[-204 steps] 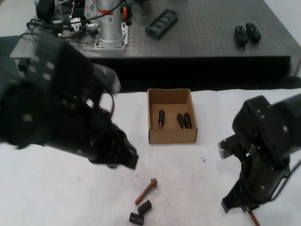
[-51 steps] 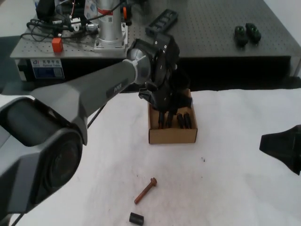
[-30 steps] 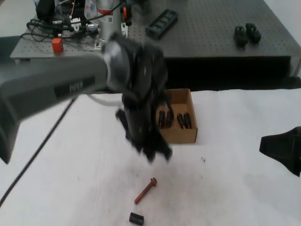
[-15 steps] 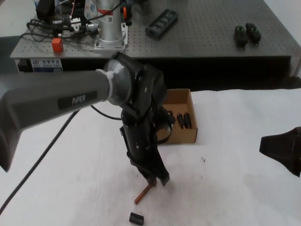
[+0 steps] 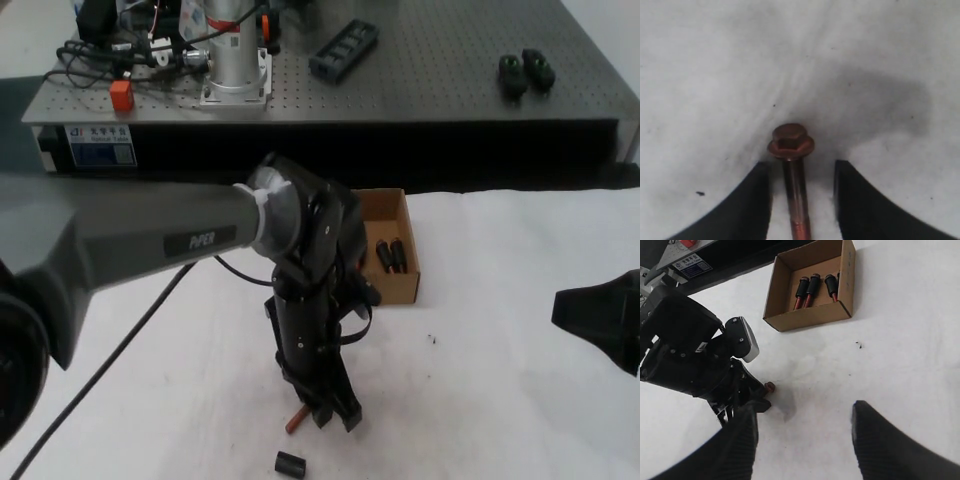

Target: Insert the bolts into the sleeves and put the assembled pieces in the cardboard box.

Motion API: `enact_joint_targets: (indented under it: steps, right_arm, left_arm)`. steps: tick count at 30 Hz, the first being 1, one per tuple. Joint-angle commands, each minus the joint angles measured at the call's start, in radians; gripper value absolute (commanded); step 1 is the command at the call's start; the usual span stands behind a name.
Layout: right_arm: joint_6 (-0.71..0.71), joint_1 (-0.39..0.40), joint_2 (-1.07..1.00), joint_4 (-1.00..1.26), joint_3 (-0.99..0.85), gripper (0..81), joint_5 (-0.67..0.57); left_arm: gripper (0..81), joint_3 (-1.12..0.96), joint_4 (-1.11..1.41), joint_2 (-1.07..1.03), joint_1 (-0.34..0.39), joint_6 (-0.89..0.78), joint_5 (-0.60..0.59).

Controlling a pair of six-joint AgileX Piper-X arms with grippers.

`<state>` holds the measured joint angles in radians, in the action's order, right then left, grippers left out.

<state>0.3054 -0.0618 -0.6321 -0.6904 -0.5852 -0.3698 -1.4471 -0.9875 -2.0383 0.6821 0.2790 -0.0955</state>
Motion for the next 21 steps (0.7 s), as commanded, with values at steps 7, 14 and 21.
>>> enact_joint_targets:
  steps: [7, 14, 21]
  right_arm:
    - [-0.011, -0.006, 0.002, 0.001, 0.001, 41.6, 0.002]
    - [-0.038, 0.014, -0.036, 0.001, 0.001, 37.9, -0.115]
    - [-0.142, 0.231, -0.262, 0.01, -0.034, 37.7, -0.112]
  left_arm:
    - [0.3, -0.005, 0.042, 0.001, 0.001, 0.008, -0.028]
    - [0.7, -0.008, 0.083, 0.129, -0.025, -0.149, -0.02]
    - [0.7, 0.254, 0.301, 0.525, -0.17, -0.362, -0.014]
